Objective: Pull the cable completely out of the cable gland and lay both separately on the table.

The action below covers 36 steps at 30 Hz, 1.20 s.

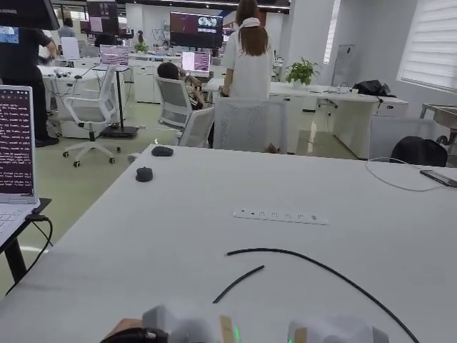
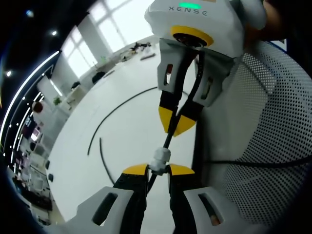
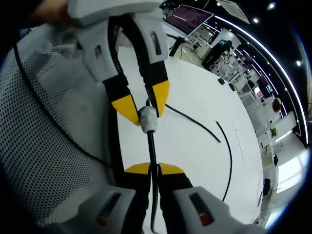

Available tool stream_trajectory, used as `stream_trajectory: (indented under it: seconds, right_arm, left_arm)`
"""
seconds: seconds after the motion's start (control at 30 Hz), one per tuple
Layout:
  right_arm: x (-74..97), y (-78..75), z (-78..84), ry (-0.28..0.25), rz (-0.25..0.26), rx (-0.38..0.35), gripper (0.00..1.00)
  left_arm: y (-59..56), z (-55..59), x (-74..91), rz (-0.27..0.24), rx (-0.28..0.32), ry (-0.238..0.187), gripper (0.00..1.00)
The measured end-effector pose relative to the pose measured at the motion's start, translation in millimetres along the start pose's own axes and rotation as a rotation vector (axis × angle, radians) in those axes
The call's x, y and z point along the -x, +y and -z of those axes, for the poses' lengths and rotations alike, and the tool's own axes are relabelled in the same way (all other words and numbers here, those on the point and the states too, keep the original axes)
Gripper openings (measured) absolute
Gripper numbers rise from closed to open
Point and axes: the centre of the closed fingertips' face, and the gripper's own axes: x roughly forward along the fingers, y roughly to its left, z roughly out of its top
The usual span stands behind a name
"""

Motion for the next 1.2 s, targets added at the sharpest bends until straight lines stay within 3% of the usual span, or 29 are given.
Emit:
stream_trajectory:
  seconds: [0.17, 0.2, 0.27, 0.3, 0.37, 0.43, 0.5, 0.63, 0.87, 0.93, 1.07, 1.13, 1.2]
  right_arm:
    - [-1.5, -4.1, 25.8, 0.119, 0.014, -0.034, 0.04]
    - [-2.1, -3.4, 25.7, 0.116, 0.008, -0.037, 0.05]
    - [-1.7, -1.8, 19.5, 0.085, 0.003, -0.036, 0.13]
    - [-1.0, -0.2, 10.6, 0.044, -0.004, -0.033, 0.16]
    - [0.0, 3.6, -5.5, -0.033, -0.022, -0.025, 0.17]
    - [2.2, 4.2, -14.8, -0.076, -0.022, -0.008, 0.17]
    - [4.7, 6.4, -19.8, -0.098, -0.025, 0.009, 0.16]
    - [3.5, 12.2, -20.7, -0.107, -0.052, 0.023, 0.03]
    - [-1.1, -0.5, 11.0, 0.044, -0.004, -0.024, 0.03]
    - [-1.4, -1.9, 15.3, 0.060, -0.002, -0.023, 0.03]
    - [0.1, 0.1, 8.0, 0.032, -0.004, -0.019, 0.06]
    - [0.6, 1.7, -5.4, -0.029, -0.009, -0.015, 0.15]
    - [3.9, 4.7, -19.1, -0.094, -0.023, 0.003, 0.12]
  left_arm:
    - [1.9, 1.9, 0.7, -0.010, 0.010, 0.008, 0.16]
    - [1.6, 1.4, 0.8, -0.008, 0.011, 0.006, 0.16]
    - [0.3, 0.9, 0.8, -0.007, 0.000, 0.009, 0.16]
    - [-1.3, 0.1, 0.5, -0.001, -0.005, 0.006, 0.16]
    - [-3.7, -2.1, 0.1, 0.006, -0.014, -0.002, 0.16]
    - [-4.3, -3.5, -0.1, 0.008, -0.019, -0.007, 0.16]
    - [-4.6, -4.4, -0.2, 0.010, -0.023, -0.009, 0.16]
    - [-3.8, -4.4, 0.3, 0.008, -0.014, -0.013, 0.16]
    - [1.7, 0.2, 0.8, -0.014, 0.004, 0.004, 0.16]
    - [2.3, 2.4, 0.7, -0.017, 0.015, 0.012, 0.16]
    - [2.0, 2.6, 0.8, -0.017, 0.010, 0.012, 0.16]
    - [-0.9, 1.1, 0.1, -0.003, 0.007, 0.005, 0.16]
    - [-3.8, -0.4, -0.7, 0.003, -0.007, 0.004, 0.16]
